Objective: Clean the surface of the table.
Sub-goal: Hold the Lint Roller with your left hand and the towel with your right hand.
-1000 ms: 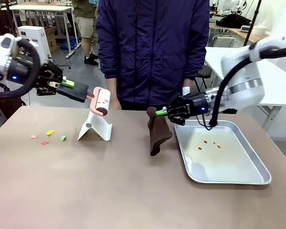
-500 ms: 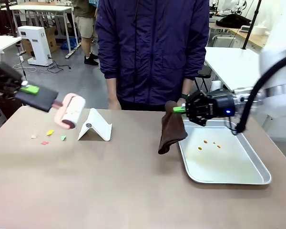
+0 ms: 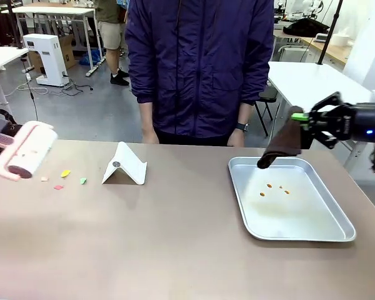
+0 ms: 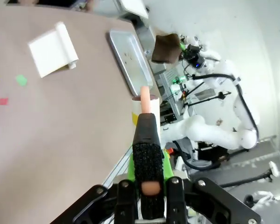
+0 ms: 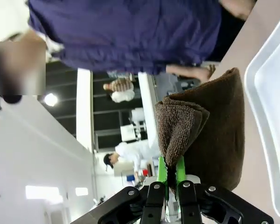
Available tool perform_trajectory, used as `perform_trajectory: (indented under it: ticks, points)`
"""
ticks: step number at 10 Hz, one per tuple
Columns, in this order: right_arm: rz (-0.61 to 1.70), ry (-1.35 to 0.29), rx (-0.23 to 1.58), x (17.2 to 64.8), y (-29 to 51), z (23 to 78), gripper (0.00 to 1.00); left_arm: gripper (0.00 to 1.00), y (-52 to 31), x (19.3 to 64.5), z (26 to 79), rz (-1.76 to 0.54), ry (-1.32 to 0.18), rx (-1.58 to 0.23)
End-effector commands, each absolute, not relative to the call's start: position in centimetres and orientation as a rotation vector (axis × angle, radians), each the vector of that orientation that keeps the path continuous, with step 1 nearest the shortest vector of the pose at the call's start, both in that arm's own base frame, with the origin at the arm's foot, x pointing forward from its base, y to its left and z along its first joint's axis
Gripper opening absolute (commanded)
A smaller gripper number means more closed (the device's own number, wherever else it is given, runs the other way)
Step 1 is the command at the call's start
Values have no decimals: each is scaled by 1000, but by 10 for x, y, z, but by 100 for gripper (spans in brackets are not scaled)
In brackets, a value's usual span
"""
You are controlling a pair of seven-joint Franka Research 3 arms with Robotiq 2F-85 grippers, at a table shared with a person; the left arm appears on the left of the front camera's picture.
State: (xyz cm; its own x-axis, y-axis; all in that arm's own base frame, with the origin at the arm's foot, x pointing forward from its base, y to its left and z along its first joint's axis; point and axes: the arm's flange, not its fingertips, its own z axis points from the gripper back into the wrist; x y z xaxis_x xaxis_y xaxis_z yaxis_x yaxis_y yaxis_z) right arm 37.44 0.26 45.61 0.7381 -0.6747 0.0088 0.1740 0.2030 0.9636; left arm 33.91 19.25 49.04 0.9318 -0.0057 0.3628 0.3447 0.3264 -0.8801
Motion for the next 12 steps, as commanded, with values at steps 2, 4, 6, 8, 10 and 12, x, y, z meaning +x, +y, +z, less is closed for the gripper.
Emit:
perform_trajectory:
  ticks: [2, 4, 6, 8, 10, 12]
  points:
    - [-523, -462, 1277, 326, -48, 407, 0, 0, 282, 450, 541, -140, -297, -1283]
    - [-391, -314, 1326, 317, -79, 384, 0, 0, 288, 410, 494, -15, -330, -1334]
    - [-281, -145, 1350, 323, -125, 384, 0, 0, 267, 344, 431, 85, -389, -1415]
    - [-292, -151, 1362, 327, -136, 382, 0, 0, 260, 351, 421, 140, -331, -1380]
    - [-328, -115, 1356, 314, -126, 375, 0, 0, 288, 357, 420, 93, -333, -1402]
    - [-328, -115, 1356, 314, -126, 375, 0, 0, 288, 357, 420, 93, -333, -1402]
